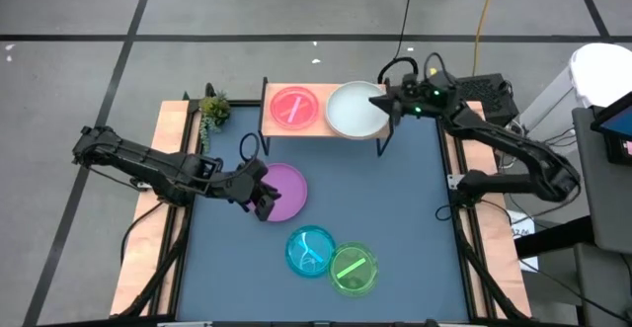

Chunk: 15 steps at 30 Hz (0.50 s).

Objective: Place and stack plates onto a shelf
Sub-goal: Stack the gray plate on top of the light pink plate on the shelf

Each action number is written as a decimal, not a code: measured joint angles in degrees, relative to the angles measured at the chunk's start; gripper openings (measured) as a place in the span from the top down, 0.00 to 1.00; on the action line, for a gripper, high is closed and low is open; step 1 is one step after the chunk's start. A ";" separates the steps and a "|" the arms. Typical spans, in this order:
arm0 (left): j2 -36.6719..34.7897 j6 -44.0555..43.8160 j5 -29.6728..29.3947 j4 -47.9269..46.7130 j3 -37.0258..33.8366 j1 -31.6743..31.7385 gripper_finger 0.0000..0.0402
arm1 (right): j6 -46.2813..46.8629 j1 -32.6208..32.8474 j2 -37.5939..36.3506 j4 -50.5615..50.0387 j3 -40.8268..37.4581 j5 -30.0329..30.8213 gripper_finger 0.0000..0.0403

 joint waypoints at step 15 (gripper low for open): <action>-0.01 3.08 -0.15 0.02 0.00 -0.29 0.74 | -10.41 12.03 -14.18 -47.96 8.68 17.69 1.00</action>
